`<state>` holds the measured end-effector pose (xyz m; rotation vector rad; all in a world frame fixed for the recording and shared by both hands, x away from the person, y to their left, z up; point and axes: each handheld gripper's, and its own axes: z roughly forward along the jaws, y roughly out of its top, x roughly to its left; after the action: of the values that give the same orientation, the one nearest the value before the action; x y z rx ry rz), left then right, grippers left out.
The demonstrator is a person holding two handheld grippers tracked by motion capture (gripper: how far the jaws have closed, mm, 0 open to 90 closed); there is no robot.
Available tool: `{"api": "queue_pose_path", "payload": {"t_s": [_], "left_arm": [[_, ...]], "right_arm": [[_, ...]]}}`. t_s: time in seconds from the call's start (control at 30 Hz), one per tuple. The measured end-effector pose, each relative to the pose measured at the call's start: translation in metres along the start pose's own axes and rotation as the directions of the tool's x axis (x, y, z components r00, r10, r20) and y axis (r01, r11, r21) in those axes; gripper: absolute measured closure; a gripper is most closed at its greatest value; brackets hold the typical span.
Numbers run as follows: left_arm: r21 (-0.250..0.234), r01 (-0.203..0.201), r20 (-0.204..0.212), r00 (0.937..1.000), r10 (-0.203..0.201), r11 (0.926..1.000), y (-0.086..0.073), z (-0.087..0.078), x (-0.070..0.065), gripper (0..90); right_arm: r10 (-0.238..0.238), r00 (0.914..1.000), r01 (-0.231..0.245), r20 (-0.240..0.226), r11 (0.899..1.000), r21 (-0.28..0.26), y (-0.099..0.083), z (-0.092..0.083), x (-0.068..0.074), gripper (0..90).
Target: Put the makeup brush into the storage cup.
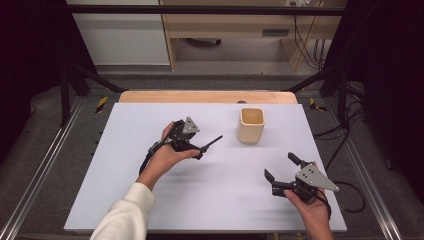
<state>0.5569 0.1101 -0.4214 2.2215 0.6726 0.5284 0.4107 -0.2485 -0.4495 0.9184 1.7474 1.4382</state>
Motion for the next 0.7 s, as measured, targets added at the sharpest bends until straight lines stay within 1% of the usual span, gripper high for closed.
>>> {"api": "queue_pose_path", "payload": {"t_s": [0.27, 0.33, 0.6, 0.7], "left_arm": [[0.014, 0.003, 0.002, 1.0000, -0.003, 0.9999, -0.0009, 0.0063, -0.0003, 5.1], [0.023, -0.003, 0.003, 1.0000, 0.003, 0.9997, -0.0008, 0.0070, -0.0005, 5.5], [0.034, -0.005, 0.006, 1.0000, 0.004, 0.9994, -0.0020, 0.0095, -0.0001, 6.8], [0.034, 0.001, 0.006, 1.0000, -0.001, 0.9994, -0.0024, 0.0106, 0.0003, 6.8]], "right_arm": [[0.000, 1.0000, 0.000, 0.000, 1.000, 0.000, 0.0001, -0.0001, -0.0001, 3.5], [0.000, 1.0000, 0.000, 0.000, 1.000, -0.001, 0.0001, -0.0002, -0.0002, 3.6], [0.002, 1.0000, -0.002, 0.003, 1.000, 0.001, -0.0003, -0.0001, -0.0006, 3.5], [0.002, 1.0000, -0.002, 0.003, 1.000, 0.004, -0.0005, -0.0001, -0.0010, 3.5]]}}
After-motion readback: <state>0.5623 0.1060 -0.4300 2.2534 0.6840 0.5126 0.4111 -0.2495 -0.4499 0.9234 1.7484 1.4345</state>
